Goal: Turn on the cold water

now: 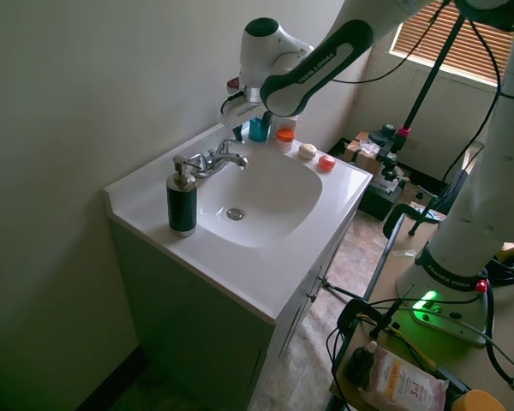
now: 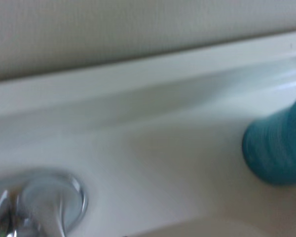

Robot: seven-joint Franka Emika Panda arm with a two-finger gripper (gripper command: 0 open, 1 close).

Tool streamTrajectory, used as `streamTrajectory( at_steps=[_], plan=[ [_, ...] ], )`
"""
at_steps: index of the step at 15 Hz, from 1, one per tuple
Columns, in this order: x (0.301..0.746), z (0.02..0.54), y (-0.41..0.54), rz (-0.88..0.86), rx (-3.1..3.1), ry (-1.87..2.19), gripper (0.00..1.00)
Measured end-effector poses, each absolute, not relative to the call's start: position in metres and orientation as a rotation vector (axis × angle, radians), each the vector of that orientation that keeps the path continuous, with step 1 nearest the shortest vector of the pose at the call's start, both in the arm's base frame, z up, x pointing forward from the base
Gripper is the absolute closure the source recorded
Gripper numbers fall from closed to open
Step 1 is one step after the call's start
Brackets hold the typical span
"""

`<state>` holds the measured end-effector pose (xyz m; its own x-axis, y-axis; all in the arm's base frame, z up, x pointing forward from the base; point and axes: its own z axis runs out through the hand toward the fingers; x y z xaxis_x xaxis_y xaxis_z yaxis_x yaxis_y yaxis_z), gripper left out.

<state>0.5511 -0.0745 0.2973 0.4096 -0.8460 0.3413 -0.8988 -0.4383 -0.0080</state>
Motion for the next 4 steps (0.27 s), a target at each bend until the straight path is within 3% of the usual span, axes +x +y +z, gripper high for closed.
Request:
streamTrajectory(
  at_steps=[4],
  plan=[
    [0.482,0.310,-0.039,0.306,2.603,-1.510,0.00]
  ],
)
